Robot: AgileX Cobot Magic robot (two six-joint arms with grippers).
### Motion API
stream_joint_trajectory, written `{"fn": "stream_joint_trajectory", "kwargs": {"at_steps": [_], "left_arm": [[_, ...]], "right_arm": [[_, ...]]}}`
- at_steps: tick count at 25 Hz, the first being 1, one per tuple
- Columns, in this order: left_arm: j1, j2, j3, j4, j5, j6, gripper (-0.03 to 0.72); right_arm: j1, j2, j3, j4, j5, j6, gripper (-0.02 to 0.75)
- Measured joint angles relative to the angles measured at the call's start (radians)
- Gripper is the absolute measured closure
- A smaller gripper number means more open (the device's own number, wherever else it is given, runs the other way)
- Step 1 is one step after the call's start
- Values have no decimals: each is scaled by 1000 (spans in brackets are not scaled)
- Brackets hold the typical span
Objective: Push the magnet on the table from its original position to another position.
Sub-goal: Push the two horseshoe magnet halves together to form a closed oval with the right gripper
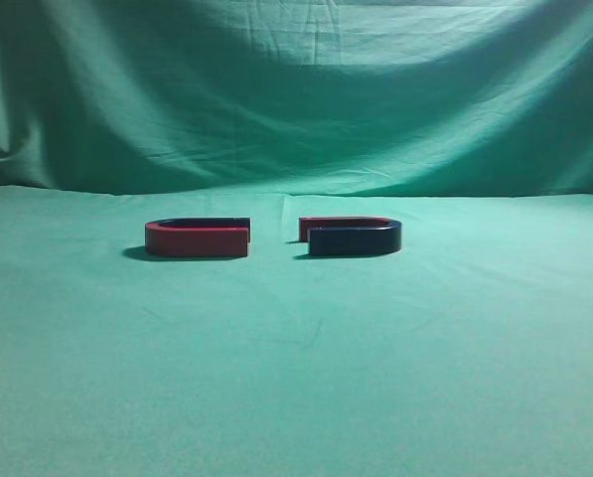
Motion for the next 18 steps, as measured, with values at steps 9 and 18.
{"fn": "stream_joint_trajectory", "kwargs": {"at_steps": [9,18], "left_arm": [[0,0,0,0,0,0,316],[0,0,0,0,0,0,316]], "right_arm": [[0,0,0,0,0,0,738],[0,0,0,0,0,0,738]]}}
